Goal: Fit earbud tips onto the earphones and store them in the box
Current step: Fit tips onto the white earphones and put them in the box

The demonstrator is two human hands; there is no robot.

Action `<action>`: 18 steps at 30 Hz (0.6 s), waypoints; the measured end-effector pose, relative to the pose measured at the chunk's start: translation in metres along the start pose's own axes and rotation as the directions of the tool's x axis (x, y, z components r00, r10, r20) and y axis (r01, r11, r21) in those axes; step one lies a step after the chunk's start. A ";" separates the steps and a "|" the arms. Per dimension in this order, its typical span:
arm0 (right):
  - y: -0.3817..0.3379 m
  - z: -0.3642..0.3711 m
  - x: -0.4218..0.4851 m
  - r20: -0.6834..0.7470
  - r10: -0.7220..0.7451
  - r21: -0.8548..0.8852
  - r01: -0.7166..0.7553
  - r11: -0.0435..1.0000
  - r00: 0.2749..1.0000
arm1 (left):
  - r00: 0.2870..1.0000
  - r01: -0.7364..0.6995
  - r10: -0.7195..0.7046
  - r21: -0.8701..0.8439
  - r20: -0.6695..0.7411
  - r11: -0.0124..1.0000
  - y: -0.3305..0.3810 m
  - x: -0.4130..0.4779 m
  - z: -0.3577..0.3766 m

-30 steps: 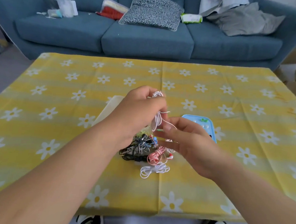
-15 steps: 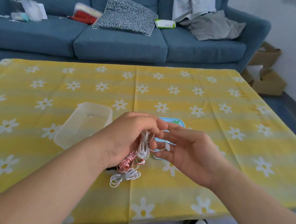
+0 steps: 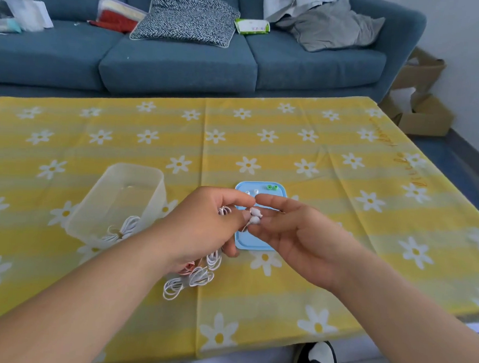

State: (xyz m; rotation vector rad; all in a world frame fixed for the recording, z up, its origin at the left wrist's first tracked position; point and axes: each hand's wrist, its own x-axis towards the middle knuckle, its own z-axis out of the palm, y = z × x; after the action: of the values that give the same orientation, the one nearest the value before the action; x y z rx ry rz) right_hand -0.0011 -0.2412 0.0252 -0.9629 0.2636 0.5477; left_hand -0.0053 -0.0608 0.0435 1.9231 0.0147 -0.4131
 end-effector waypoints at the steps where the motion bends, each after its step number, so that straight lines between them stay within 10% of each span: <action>1: 0.001 0.000 0.000 0.004 -0.005 -0.001 0.005 1.000 1.000 | 1.000 0.000 0.000 -0.003 -0.007 1.000 0.000 0.000 0.000; 18: 0.006 0.009 0.000 -0.104 -0.156 -0.086 0.147 0.985 0.982 | 0.999 -0.048 0.049 -0.259 0.001 0.965 -0.008 -0.001 -0.001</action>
State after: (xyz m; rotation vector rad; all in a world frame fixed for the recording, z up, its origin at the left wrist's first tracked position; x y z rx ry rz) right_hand -0.0042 -0.2306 0.0261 -1.0813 0.2666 0.3675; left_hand -0.0078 -0.0564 0.0367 1.6604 0.0159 -0.3664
